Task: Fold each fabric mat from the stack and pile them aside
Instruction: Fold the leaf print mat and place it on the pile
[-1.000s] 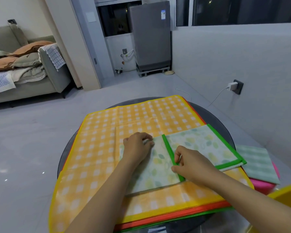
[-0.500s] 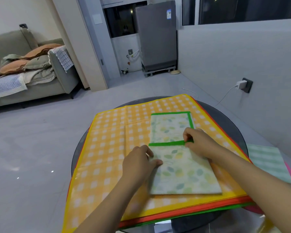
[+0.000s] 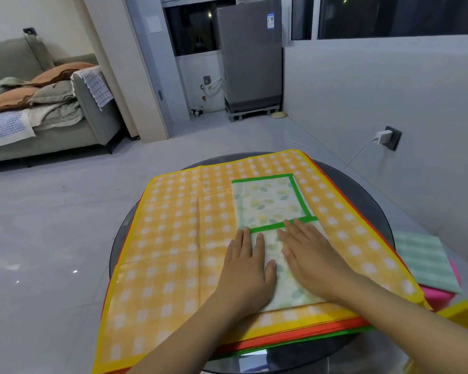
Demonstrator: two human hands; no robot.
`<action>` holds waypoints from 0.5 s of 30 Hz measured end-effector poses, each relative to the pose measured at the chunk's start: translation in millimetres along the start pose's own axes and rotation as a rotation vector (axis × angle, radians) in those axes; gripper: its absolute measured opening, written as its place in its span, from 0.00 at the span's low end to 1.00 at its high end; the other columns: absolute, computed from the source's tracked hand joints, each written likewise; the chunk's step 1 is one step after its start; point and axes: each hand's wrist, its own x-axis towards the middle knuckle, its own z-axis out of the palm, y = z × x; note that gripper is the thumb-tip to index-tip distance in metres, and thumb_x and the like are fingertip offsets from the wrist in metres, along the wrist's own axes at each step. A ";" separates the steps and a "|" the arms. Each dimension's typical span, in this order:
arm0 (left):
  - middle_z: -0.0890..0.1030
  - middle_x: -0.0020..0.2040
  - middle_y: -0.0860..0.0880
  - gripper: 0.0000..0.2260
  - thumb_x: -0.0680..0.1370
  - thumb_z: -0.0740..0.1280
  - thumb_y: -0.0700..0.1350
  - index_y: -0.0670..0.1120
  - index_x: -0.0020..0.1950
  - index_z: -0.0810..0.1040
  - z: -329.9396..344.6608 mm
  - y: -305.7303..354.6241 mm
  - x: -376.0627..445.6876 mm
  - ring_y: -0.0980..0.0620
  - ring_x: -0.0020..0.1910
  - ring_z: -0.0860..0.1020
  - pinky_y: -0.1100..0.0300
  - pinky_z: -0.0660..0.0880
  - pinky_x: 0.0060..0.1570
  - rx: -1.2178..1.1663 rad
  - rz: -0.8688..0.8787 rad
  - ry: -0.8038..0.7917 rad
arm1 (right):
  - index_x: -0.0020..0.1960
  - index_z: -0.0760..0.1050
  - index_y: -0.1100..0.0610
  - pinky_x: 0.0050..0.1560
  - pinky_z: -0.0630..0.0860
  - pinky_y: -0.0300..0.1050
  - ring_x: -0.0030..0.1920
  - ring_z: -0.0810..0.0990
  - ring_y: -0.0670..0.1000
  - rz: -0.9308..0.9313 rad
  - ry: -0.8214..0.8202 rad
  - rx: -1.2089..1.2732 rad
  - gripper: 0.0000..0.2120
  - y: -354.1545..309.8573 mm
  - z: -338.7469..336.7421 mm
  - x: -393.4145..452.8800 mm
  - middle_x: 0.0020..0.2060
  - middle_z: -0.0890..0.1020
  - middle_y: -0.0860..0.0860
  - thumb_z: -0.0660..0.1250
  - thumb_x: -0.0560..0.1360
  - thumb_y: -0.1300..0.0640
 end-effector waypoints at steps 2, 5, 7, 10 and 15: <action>0.35 0.77 0.44 0.28 0.81 0.41 0.58 0.47 0.77 0.39 5.0 -1.7 0.6 0.48 0.75 0.34 0.56 0.34 0.72 0.023 0.008 -0.007 | 0.76 0.38 0.50 0.71 0.33 0.42 0.75 0.36 0.45 -0.009 -0.049 0.012 0.42 -0.4 5.8 -11.0 0.76 0.40 0.47 0.21 0.66 0.34; 0.35 0.77 0.46 0.32 0.75 0.37 0.60 0.49 0.77 0.38 7.9 -4.4 0.2 0.50 0.75 0.33 0.57 0.33 0.71 0.043 0.020 0.004 | 0.75 0.34 0.47 0.70 0.31 0.42 0.72 0.33 0.40 -0.020 -0.078 -0.024 0.49 8.6 11.0 -14.8 0.75 0.38 0.45 0.13 0.57 0.32; 0.34 0.77 0.46 0.32 0.76 0.37 0.61 0.49 0.77 0.38 8.3 -5.2 0.5 0.51 0.75 0.33 0.57 0.33 0.71 0.057 0.021 0.012 | 0.75 0.34 0.47 0.70 0.30 0.42 0.72 0.33 0.40 0.003 -0.063 -0.025 0.45 14.8 8.7 -16.0 0.75 0.38 0.45 0.17 0.62 0.32; 0.35 0.77 0.46 0.32 0.77 0.38 0.61 0.49 0.77 0.38 8.8 -4.9 -0.8 0.50 0.75 0.34 0.56 0.34 0.72 0.061 0.024 0.012 | 0.76 0.36 0.48 0.71 0.30 0.43 0.74 0.33 0.43 0.085 -0.070 -0.027 0.32 27.3 4.4 -19.8 0.75 0.38 0.46 0.30 0.74 0.37; 0.37 0.78 0.46 0.30 0.79 0.41 0.61 0.49 0.78 0.40 5.2 -4.6 -2.1 0.51 0.76 0.35 0.54 0.35 0.74 0.066 0.031 0.014 | 0.76 0.36 0.50 0.73 0.31 0.47 0.74 0.33 0.44 0.130 -0.098 -0.058 0.29 38.2 0.8 -25.6 0.76 0.38 0.46 0.33 0.78 0.40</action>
